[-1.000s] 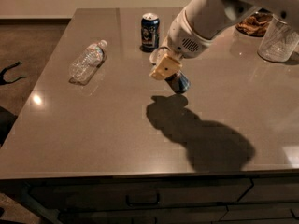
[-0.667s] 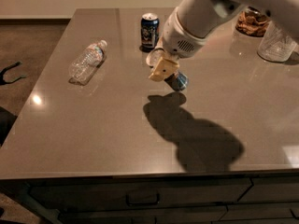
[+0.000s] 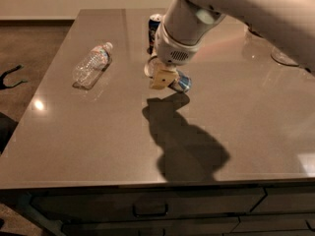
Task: Knock redbull can over
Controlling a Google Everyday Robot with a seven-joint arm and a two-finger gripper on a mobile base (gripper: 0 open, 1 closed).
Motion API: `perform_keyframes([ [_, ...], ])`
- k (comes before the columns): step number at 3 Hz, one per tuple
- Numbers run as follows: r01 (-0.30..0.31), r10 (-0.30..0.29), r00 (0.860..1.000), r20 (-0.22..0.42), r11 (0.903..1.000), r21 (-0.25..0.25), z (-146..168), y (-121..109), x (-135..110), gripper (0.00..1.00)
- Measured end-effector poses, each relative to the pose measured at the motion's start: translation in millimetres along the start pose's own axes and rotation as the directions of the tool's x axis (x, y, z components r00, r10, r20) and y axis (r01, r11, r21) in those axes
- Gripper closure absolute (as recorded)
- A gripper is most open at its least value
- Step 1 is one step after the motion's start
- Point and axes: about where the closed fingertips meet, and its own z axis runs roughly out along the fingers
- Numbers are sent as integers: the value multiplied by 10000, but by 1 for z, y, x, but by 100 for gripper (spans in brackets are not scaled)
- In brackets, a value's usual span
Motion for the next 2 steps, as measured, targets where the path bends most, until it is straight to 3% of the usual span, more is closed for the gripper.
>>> perform_keyframes([
  [1, 522, -516, 9954, -805, 9986, 53, 17, -1, -3, 75],
  [2, 758, -763, 9903, -1161, 9971, -90, 29, 0, -4, 53],
])
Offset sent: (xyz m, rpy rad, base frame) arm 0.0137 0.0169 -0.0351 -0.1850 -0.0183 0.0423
